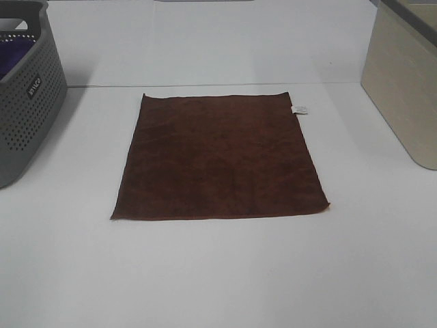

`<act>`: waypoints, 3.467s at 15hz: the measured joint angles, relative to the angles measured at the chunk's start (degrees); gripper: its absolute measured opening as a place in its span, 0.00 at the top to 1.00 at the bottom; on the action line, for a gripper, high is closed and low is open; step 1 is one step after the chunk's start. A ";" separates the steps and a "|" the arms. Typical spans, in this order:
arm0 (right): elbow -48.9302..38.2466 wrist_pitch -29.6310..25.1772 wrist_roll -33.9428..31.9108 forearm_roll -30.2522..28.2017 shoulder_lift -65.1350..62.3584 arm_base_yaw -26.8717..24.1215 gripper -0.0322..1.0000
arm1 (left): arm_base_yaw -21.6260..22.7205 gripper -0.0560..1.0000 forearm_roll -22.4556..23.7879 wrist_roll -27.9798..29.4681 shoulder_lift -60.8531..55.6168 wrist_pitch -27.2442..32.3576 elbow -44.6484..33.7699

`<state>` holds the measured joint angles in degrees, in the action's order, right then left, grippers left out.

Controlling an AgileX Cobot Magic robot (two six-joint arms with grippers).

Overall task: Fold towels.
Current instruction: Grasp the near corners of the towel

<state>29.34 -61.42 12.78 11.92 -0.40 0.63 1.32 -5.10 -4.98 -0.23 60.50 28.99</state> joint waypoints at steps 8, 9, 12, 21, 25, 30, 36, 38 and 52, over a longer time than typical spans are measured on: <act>0.00 0.00 0.00 0.00 0.00 0.00 0.15 | 0.00 0.27 -2.69 0.00 0.00 0.00 0.00; 0.00 0.00 0.00 0.00 0.00 0.00 0.15 | 0.00 0.27 -3.09 0.00 0.00 0.00 0.00; 0.00 0.11 -0.29 -0.06 0.00 0.00 0.16 | 0.00 0.27 -3.27 0.00 0.00 -0.17 0.00; 0.69 22.46 -1.38 -1.26 17.42 0.00 0.23 | 0.00 0.27 -9.63 0.00 9.91 -28.71 -3.72; 0.69 27.39 -1.38 4.24 33.29 0.00 0.31 | 0.00 0.27 -16.79 0.00 24.35 -34.61 -3.78; 0.69 31.51 -1.38 13.52 57.81 0.00 0.32 | 0.00 0.27 -26.53 0.00 53.23 -35.35 -3.78; 8.25 33.00 1.15 20.17 79.47 0.00 0.33 | 0.00 0.27 -42.46 -13.06 83.37 -34.21 3.72; 14.15 29.39 2.86 20.45 86.00 0.00 0.33 | 0.00 0.27 -46.52 -18.05 90.30 -31.74 8.31; 35.18 11.86 21.83 32.66 116.08 -5.33 0.33 | -1.43 0.27 -58.38 -30.08 114.13 -21.31 26.41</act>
<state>64.52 -49.56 34.61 44.58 115.68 -4.70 -0.11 -63.48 -35.07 113.90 39.19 55.41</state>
